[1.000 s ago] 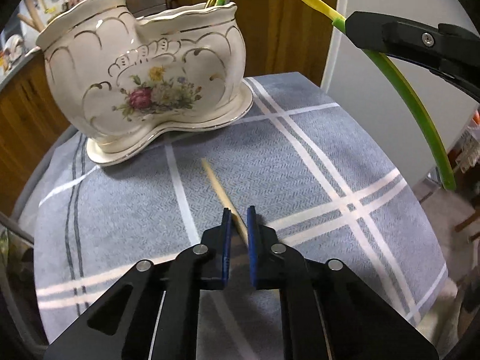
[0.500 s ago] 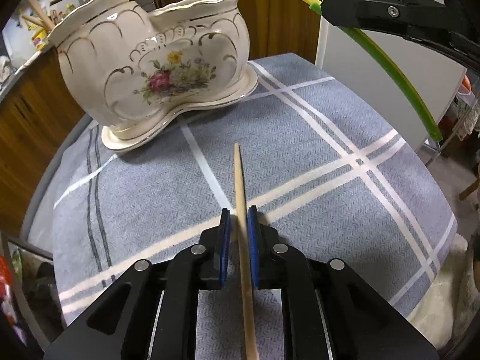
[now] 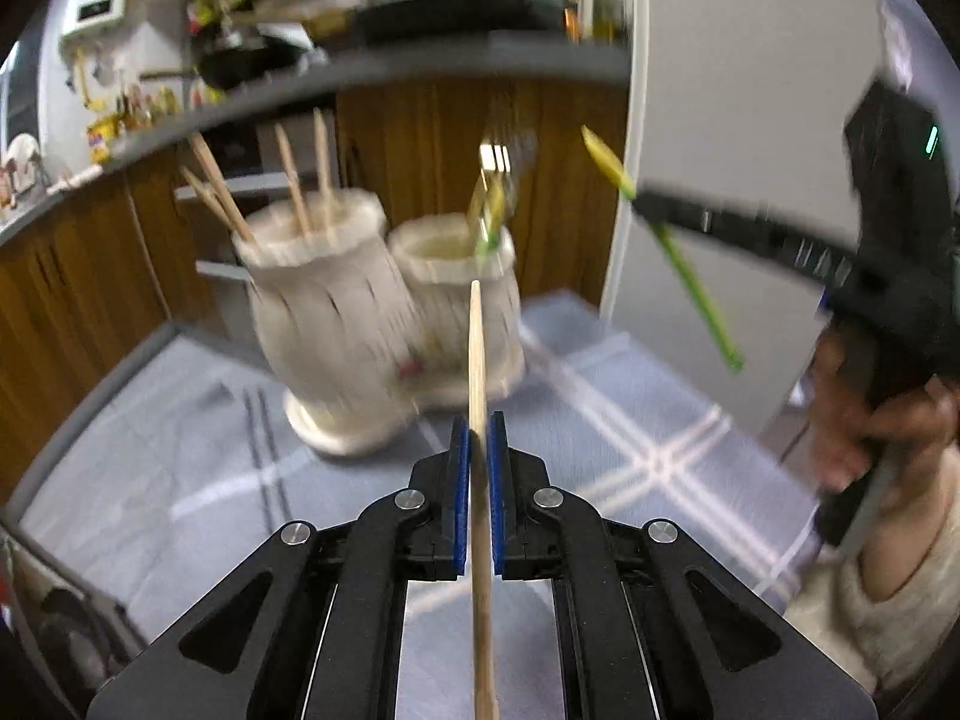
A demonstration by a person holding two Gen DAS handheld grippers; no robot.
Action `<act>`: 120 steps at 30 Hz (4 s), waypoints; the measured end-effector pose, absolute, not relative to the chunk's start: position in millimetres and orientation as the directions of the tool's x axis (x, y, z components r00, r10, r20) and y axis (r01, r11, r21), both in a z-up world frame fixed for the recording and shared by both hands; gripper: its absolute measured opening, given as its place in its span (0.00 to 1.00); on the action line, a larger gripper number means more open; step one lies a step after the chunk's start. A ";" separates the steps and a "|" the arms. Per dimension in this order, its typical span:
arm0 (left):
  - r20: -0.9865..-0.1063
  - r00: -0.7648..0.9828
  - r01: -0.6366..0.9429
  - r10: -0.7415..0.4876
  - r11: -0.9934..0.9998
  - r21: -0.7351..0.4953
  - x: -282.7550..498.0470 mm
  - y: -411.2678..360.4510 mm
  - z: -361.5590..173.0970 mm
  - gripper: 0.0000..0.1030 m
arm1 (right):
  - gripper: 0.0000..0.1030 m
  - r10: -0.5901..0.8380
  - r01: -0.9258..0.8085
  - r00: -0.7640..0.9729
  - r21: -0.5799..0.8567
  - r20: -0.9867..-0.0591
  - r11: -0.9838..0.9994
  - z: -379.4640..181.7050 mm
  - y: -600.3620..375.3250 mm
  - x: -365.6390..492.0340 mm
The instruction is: Organize utensils
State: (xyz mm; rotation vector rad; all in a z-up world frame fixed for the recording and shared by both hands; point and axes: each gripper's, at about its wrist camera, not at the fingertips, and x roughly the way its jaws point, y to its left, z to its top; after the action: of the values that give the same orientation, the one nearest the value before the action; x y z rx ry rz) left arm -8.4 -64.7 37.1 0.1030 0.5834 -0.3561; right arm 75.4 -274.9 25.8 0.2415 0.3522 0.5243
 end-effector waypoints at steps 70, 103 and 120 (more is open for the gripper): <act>-0.351 0.916 0.205 -0.196 0.979 -0.012 20.6 -28.2 27.5 0.58 | 0.48 0.430 -0.436 0.807 0.082 -0.404 0.896 -19.8 -200.7 86.6; -0.288 0.951 0.137 -0.113 0.989 0.063 4.0 -13.4 -2.1 0.94 | 0.93 0.344 -0.353 0.896 0.020 -0.279 0.935 -25.8 -217.9 68.9; -0.292 0.951 0.123 -0.105 0.991 0.045 3.5 -11.1 -2.7 0.95 | 0.93 0.332 -0.339 0.901 0.022 -0.279 0.940 -25.1 -219.2 69.0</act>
State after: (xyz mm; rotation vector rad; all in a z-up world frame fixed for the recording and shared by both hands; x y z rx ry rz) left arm 3.5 -11.1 -2.7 0.0626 0.2938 -0.1164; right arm 69.0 -219.2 -25.1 -0.0270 0.2841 0.3470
